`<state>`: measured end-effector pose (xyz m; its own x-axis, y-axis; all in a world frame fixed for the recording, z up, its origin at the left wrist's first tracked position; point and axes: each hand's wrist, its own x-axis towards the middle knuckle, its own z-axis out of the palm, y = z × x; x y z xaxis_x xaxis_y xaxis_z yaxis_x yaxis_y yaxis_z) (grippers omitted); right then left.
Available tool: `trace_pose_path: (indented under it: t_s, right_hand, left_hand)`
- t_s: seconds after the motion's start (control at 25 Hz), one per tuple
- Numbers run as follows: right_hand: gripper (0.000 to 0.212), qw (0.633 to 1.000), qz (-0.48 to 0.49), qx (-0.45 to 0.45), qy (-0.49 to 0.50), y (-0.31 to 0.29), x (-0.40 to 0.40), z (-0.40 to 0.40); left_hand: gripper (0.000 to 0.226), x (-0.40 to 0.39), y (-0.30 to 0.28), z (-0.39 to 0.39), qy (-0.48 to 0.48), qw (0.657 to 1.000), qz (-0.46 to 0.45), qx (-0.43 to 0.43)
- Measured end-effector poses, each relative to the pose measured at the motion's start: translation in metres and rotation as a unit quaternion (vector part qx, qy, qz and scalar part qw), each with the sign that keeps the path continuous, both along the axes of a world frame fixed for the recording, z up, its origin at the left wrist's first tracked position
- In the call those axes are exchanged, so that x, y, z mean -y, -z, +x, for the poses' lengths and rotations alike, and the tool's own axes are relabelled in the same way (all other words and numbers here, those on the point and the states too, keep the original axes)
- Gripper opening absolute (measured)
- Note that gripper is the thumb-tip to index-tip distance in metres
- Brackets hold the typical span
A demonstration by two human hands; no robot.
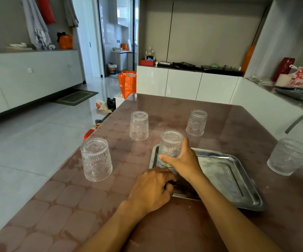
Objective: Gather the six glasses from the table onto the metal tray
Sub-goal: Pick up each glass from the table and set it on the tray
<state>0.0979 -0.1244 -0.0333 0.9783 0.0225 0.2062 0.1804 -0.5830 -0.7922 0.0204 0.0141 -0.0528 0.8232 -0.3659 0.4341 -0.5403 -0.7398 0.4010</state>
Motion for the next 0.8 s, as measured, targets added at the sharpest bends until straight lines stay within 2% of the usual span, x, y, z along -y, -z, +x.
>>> trace_pose_path:
  t_s: [0.12,0.16,0.24,0.32,0.36,0.44,0.52,0.56,0.6,0.68,0.72,0.8]
  right_hand:
    - [0.104,0.997,0.035,-0.070,-0.023,-0.010,0.006,-0.013]
    - [0.108,0.996,0.050,-0.067,-0.019,-0.011,0.010,-0.023]
    - [0.095,0.998,0.052,-0.010,0.014,-0.010,0.026,-0.050]
    - [0.076,0.999,0.025,0.035,0.021,-0.003,0.042,-0.083]
    - [0.069,0.998,0.005,0.055,0.018,0.001,0.048,-0.098]
    - [0.063,0.993,-0.042,0.109,0.013,0.008,0.057,-0.119]
    - [0.060,0.988,-0.065,0.139,0.012,0.012,0.060,-0.127]
    - [0.058,0.987,-0.069,0.145,0.014,0.012,0.060,-0.127]
    - [0.057,0.985,-0.071,0.154,0.014,0.013,0.060,-0.127]
    - [0.055,0.982,-0.075,0.173,0.006,0.014,0.062,-0.128]
    - [0.055,0.981,-0.073,0.178,0.003,0.013,0.062,-0.129]
    - [0.053,0.982,-0.061,0.179,0.008,0.012,0.066,-0.131]
  left_hand:
    - [0.030,-0.003,-0.002,-0.006,0.007,1.000,0.010,-0.025]
    - [0.029,-0.005,-0.005,-0.008,0.014,0.999,0.010,-0.038]
    - [0.027,-0.005,-0.016,-0.014,0.031,0.998,-0.028,-0.038]
    - [0.031,-0.015,-0.033,-0.027,-0.010,0.986,-0.167,-0.006]
    - [0.036,-0.025,-0.043,-0.032,-0.060,0.964,-0.257,0.018]
    - [0.046,-0.054,-0.058,-0.042,-0.168,0.899,-0.392,0.098]
    - [0.059,-0.088,-0.056,-0.048,-0.263,0.849,-0.438,0.136]
    - [0.070,-0.103,-0.052,-0.048,-0.302,0.841,-0.437,0.106]
    - [0.083,-0.113,-0.045,-0.047,-0.329,0.842,-0.427,0.036]
    - [0.098,-0.123,-0.031,-0.040,-0.312,0.848,-0.416,-0.104]
    - [0.094,-0.125,-0.028,-0.036,-0.293,0.850,-0.416,-0.136]
    - [0.075,-0.123,-0.029,-0.032,-0.290,0.854,-0.411,-0.133]
